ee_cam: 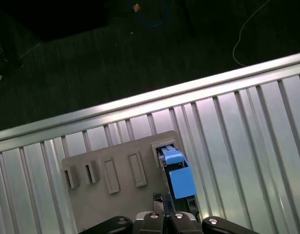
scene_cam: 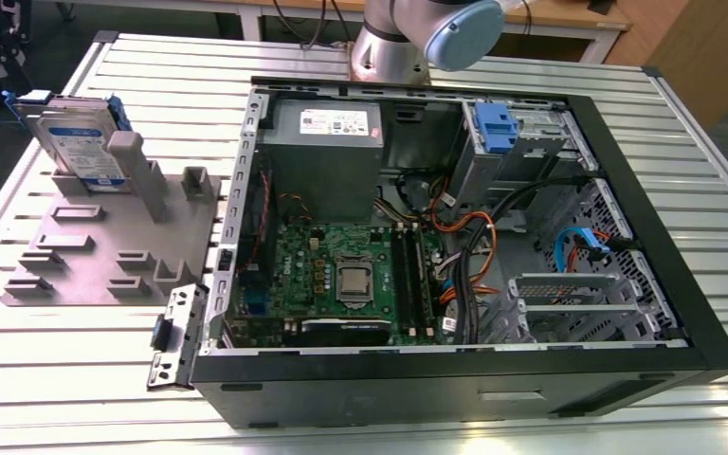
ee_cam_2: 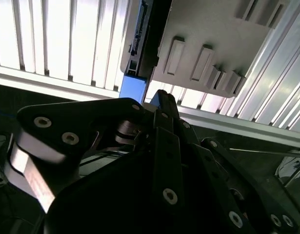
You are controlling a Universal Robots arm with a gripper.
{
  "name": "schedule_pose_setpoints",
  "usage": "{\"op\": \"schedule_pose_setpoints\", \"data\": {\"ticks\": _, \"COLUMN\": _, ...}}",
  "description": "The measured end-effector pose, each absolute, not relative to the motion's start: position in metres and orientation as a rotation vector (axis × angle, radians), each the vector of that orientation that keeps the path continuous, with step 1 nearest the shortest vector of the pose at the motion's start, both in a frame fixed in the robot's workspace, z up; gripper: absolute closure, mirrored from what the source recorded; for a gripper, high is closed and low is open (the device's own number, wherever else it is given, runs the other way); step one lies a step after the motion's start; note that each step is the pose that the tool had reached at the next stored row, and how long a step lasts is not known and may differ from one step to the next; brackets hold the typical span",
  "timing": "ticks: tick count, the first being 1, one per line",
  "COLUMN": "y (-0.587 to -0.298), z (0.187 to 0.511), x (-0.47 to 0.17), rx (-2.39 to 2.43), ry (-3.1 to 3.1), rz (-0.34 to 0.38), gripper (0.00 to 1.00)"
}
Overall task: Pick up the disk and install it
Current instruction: 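Pick up the disk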
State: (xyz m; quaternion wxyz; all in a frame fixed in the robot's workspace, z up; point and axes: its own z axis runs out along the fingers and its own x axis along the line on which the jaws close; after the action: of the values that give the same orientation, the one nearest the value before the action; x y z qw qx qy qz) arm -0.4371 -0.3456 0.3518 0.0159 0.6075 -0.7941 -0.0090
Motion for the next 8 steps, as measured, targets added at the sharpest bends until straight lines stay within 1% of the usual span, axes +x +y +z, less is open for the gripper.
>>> {"op": "schedule_pose_setpoints", "data": {"ticks": 8, "y": -0.3456, "z": 0.3510, "x": -0.4371, "rx": 1.918, "ry": -2.448, "rz": -0.027, "gripper": 0.89}}
